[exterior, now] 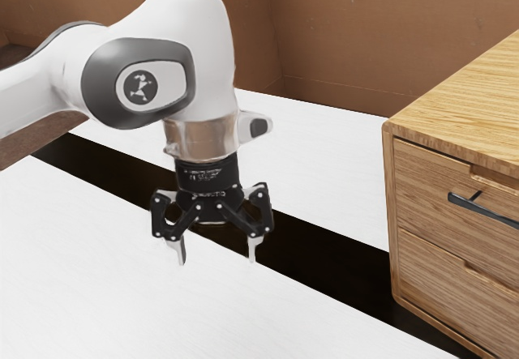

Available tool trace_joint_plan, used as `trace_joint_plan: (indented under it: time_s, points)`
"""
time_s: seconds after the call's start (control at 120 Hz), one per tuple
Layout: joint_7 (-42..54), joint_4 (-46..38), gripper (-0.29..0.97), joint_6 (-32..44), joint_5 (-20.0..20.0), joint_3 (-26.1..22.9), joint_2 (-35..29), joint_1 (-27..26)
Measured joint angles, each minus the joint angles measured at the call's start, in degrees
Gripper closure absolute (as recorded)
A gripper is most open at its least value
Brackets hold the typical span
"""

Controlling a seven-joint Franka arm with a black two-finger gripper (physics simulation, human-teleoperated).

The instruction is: Pull the drawer handle with one arm to open the drawer

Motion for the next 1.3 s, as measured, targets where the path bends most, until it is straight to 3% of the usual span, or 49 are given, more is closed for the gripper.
trace_joint_plan:
  time_s: [0.167, 0.35, 0.417, 0.475, 0.55, 0.792, 1.3]
  points:
    - [-10.88, 2.93, 0.00, 3.02, -0.14, -0.80, -1.55, -0.90]
    - [-20.11, 10.03, 0.00, 1.08, -0.94, -1.23, -1.82, -9.00]
    - [-22.93, 10.41, 0.00, 3.39, -0.03, 0.37, -2.46, -17.10]
    - [-25.17, 10.92, 0.00, 5.73, 1.40, 6.84, -2.68, -29.15]
    - [-27.72, 11.34, 0.00, 9.49, 1.82, 9.78, -1.44, -34.29]
    - [-34.88, 10.77, 0.00, 20.99, -0.53, 10.59, 0.99, -35.41]
    - [-47.65, 11.02, 0.00, 28.94, 0.50, 10.36, 5.93, -36.20]
